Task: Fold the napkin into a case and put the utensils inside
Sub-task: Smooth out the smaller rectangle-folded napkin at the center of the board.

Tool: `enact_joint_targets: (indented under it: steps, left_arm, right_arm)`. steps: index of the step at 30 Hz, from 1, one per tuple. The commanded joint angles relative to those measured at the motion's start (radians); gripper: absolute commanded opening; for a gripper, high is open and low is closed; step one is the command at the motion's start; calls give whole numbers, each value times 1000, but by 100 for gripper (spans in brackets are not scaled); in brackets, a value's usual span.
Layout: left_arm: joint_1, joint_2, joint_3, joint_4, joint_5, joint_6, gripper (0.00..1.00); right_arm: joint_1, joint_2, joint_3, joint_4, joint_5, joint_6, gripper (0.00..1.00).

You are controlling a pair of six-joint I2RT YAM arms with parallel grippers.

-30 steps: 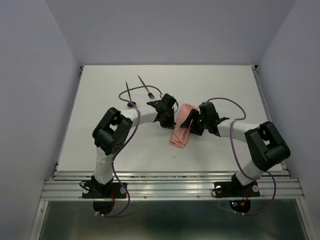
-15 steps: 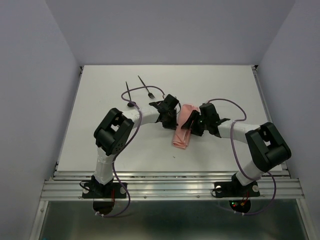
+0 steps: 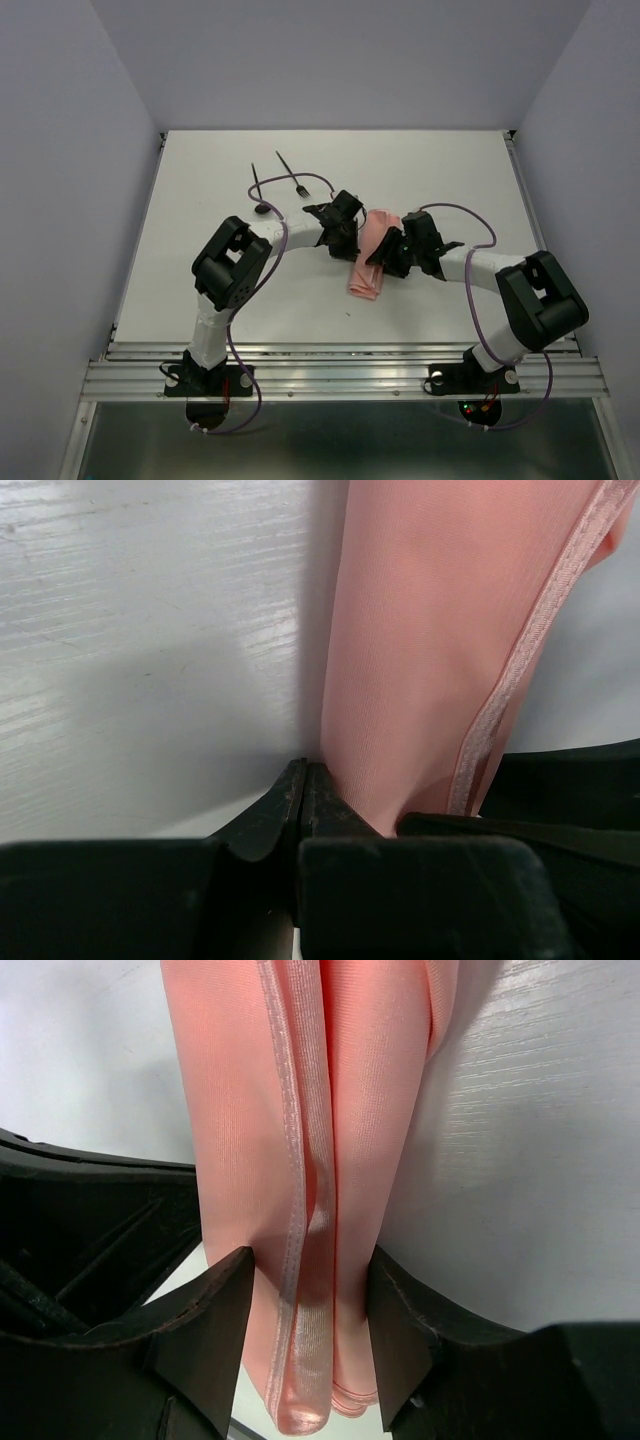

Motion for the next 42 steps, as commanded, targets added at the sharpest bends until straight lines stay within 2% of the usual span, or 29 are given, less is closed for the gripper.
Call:
enact_joint_targets:
  steps: [1,13,21,28,36,42]
  left_arm:
    - [-22,-3,55,-12,7,-9,3]
    - [-31,20,70,-16,6,-12,3]
    - [-34,19,54,-25,-20,-1,4]
    - [-28,-52,87,-88,-81,34,17]
    - [-17,-96,149,-59,-60,48,17]
    - [-17,3,216,-5,24,67,13]
  right_arm:
    - [3,25,2,-24,1,-2,53]
    - [3,-1,3,-22,24,1,47]
    - [3,13,6,-24,36,-2,18]
    - [3,14,6,-24,44,-10,1]
    - [3,8,-6,-24,36,-22,1]
    - [3,25,-15,-24,30,-24,1]
